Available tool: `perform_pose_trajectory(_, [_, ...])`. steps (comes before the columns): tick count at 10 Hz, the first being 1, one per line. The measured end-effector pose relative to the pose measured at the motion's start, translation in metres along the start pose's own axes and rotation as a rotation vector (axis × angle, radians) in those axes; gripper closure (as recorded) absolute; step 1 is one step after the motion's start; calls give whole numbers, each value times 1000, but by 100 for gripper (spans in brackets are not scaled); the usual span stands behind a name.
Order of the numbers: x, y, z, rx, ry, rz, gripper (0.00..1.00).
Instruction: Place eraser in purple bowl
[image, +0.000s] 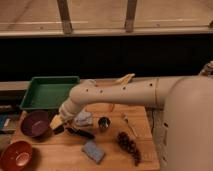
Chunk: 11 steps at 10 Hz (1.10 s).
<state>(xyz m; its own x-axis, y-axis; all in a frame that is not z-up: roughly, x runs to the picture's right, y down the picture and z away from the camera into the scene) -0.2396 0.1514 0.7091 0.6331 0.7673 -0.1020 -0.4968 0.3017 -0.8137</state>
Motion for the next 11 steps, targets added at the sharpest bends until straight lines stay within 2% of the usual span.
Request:
perform_pose_trajectory(2, [-34,9,2,-3,-18,-66,100])
perform_pose_trajectory(4, [-65,16,11,-23,-37,-123,100])
perform_pose_trajectory(7, [-103,24,34,-72,-71,-227,100])
perform_pose_trajectory(9, [-120,24,50,-109,-97,-286,99])
perform_pose_trajectory(10, [-121,23,56,-123,-100,-298,95])
perform_pose_trajectory(11, [-119,20,66,-151,-100,-308,81])
